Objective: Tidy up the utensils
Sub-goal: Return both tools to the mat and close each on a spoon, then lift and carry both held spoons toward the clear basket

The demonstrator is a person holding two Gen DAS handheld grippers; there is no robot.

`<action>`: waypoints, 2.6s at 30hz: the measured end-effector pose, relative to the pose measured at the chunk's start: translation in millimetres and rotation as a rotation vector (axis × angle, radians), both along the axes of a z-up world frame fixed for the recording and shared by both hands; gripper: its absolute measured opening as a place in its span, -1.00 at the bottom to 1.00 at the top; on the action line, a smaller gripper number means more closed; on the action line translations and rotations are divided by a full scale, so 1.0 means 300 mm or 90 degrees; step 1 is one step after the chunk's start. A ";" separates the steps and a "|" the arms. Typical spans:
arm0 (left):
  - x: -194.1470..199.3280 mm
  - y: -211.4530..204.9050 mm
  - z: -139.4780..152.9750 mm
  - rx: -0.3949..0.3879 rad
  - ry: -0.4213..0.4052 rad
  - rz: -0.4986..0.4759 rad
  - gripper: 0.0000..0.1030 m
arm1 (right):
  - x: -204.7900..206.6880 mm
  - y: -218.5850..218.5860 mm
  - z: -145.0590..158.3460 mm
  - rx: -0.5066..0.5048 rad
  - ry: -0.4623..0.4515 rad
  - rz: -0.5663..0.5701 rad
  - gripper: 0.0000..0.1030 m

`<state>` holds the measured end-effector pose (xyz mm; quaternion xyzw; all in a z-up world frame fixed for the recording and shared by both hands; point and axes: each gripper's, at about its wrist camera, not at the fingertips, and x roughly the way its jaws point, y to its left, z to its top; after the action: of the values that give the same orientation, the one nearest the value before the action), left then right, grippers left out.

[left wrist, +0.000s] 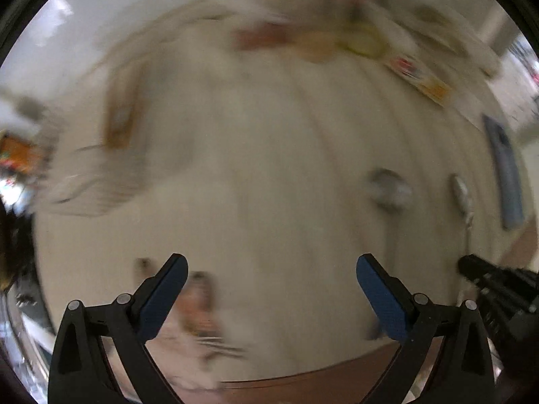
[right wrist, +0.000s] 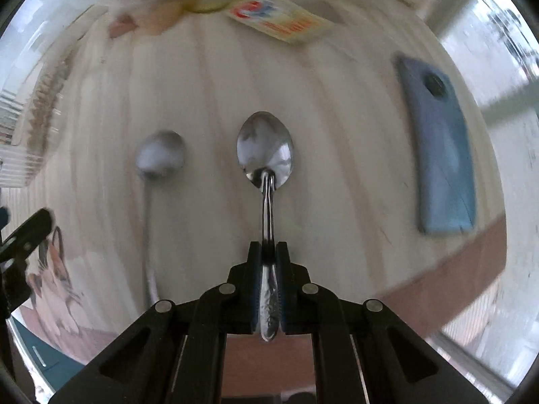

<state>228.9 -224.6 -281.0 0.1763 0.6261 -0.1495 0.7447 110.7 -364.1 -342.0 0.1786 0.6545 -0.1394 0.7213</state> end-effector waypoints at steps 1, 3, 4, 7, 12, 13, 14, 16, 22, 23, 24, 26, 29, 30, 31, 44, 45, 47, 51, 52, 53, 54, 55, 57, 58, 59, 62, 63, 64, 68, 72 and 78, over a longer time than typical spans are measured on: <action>-0.011 -0.042 -0.017 -0.010 0.019 -0.013 0.86 | -0.027 -0.019 0.003 0.006 0.002 -0.011 -0.83; -0.027 -0.098 -0.041 -0.024 0.045 -0.032 0.65 | -0.056 -0.045 0.009 0.018 0.003 -0.026 -0.83; -0.032 -0.119 -0.050 -0.026 0.051 -0.040 0.59 | -0.059 -0.053 0.010 0.023 0.004 -0.028 -0.83; -0.048 -0.182 -0.082 -0.023 0.069 -0.061 0.14 | -0.054 -0.093 0.020 0.059 0.002 -0.049 -0.82; -0.047 -0.194 -0.107 -0.025 0.072 -0.048 -0.94 | -0.056 -0.175 0.037 0.093 -0.018 -0.084 -0.64; -0.040 -0.178 -0.108 -0.028 0.075 -0.039 -0.94 | -0.059 -0.186 0.033 0.092 -0.019 -0.081 -0.64; -0.036 -0.157 -0.110 -0.031 0.077 -0.027 -0.95 | -0.052 -0.187 0.037 0.087 -0.022 -0.075 -0.63; -0.036 -0.105 -0.114 -0.020 0.068 -0.006 -0.95 | -0.041 -0.194 0.034 0.070 -0.026 -0.062 -0.63; -0.061 0.126 -0.126 0.003 0.072 0.080 -0.95 | 0.019 -0.153 0.032 -0.010 -0.015 -0.008 -0.86; -0.069 0.174 -0.129 0.007 0.072 0.096 -0.95 | 0.031 -0.129 0.035 -0.012 -0.013 0.008 -0.86; -0.074 0.208 -0.131 0.010 0.073 0.109 -0.95 | 0.045 -0.099 0.038 -0.008 -0.011 0.027 -0.86; -0.094 0.310 -0.137 0.015 0.075 0.147 -0.95 | 0.071 -0.028 0.039 0.001 -0.007 0.066 -0.86; -0.106 0.418 -0.144 0.011 0.074 0.191 -0.95 | 0.109 0.113 0.040 0.016 -0.003 0.132 -0.86; -0.112 0.452 -0.144 0.010 0.072 0.206 -0.95 | 0.123 0.169 0.041 0.018 -0.003 0.158 -0.86; -0.114 0.493 -0.147 0.004 0.073 0.218 -0.95 | 0.136 0.219 0.042 0.023 -0.003 0.177 -0.86; -0.122 0.643 -0.168 -0.042 0.086 0.230 -0.94 | 0.210 0.375 0.063 -0.017 0.021 0.231 -0.85; -0.126 0.639 -0.164 -0.044 0.087 0.229 -0.93 | 0.206 0.362 0.070 -0.022 0.023 0.233 -0.85; -0.116 0.630 -0.158 -0.045 0.087 0.228 -0.93 | 0.184 0.370 0.044 -0.029 0.025 0.226 -0.85; -0.117 0.623 -0.156 -0.044 0.084 0.223 -0.93 | 0.211 0.423 0.037 -0.042 0.028 0.224 -0.85; -0.118 0.626 -0.154 -0.045 0.085 0.223 -0.93 | 0.212 0.441 0.031 -0.042 0.027 0.223 -0.85; -0.118 0.620 -0.152 -0.045 0.086 0.223 -0.93 | 0.212 0.443 0.029 -0.043 0.028 0.222 -0.85; -0.117 0.621 -0.157 -0.045 0.086 0.222 -0.93 | 0.213 0.440 0.031 -0.044 0.029 0.223 -0.85; -0.116 0.627 -0.158 -0.044 0.085 0.220 -0.93 | 0.213 0.436 0.034 -0.045 0.029 0.222 -0.85; -0.113 0.621 -0.157 -0.042 0.084 0.219 -0.95 | 0.213 0.427 0.041 -0.051 0.029 0.227 -0.85; -0.112 0.617 -0.156 -0.041 0.083 0.217 -0.95 | 0.212 0.426 0.044 -0.054 0.027 0.225 -0.85; -0.111 0.616 -0.157 -0.042 0.081 0.218 -0.95 | 0.210 0.430 0.034 -0.055 0.024 0.222 -0.86; -0.112 0.606 -0.147 -0.034 0.072 0.218 -0.96 | 0.198 0.440 0.034 -0.058 0.019 0.218 -0.87; -0.114 0.604 -0.138 -0.033 0.068 0.217 -0.96 | 0.192 0.441 0.035 -0.049 0.017 0.211 -0.87; -0.119 0.603 -0.127 -0.032 0.064 0.215 -0.96 | 0.189 0.439 0.033 -0.045 0.015 0.210 -0.87; -0.116 0.599 -0.074 -0.036 0.042 0.212 -0.96 | 0.166 0.444 0.062 -0.032 -0.005 0.202 -0.87; -0.107 0.586 0.001 -0.046 0.011 0.206 -0.96 | 0.153 0.454 0.112 -0.025 -0.028 0.200 -0.87; -0.090 0.555 0.165 -0.079 -0.044 0.193 -0.96 | 0.153 0.468 0.215 -0.011 -0.076 0.196 -0.87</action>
<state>201.8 -58.2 -231.5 0.0383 0.6092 -0.0675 0.7892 156.7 -223.9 -277.5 0.0780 0.6290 -0.0215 0.7732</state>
